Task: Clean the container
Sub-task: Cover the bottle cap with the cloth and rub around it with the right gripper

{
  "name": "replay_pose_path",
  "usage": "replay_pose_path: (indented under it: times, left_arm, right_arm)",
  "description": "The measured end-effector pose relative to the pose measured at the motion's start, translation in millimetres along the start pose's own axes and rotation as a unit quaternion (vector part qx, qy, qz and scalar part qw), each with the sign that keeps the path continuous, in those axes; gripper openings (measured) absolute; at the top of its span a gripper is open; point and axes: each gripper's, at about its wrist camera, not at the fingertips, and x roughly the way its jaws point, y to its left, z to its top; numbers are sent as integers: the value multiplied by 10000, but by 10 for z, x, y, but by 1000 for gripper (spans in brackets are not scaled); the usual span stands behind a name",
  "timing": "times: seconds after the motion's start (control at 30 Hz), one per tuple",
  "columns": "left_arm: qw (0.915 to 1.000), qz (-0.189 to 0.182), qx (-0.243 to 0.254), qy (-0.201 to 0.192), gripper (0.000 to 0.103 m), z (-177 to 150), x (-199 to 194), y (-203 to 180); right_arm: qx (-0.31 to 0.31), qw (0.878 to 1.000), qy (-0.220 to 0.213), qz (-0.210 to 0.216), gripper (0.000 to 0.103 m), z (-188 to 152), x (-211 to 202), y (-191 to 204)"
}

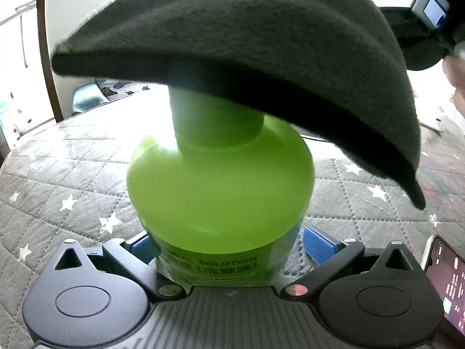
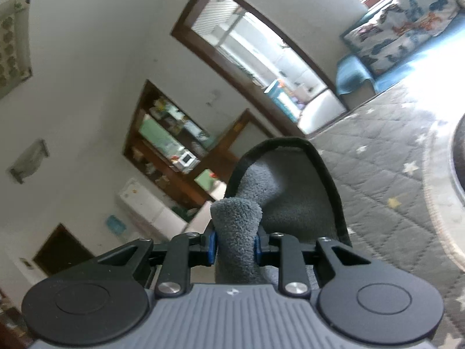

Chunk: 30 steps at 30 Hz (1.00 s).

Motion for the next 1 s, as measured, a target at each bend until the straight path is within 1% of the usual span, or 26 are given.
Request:
replay_pose_path:
  times: [0.23,0.5,0.6,0.67,0.8,0.9,1.0]
  left_arm:
    - [10000,0,0,0,103,2,3,5]
    - [10000,0,0,1,103,1,2,3]
    - [10000,0,0,0,103,2,3,3]
    - [10000,0,0,0,103,2,4,4]
    - [10000,0,0,0,103,1,2,3]
    - [10000,0,0,0,103,1,1,2]
    - [10000,0,0,1,103,1,1,3]
  right_arm:
    - [56,9999,36,148,25,-52,21,12]
    - [21,9985,120,525,25,-46,78,9]
    - [20,9973,236,696,25,-58,106,7]
    - [6,9972,326,679,25,-69,107,-9]
    - [33,9985,124,529,25,-71,-11,-77]
    - [21,9996,116,245,25,-41,-60,-116]
    - [5,10000,6,82,25,-25,-77,-133]
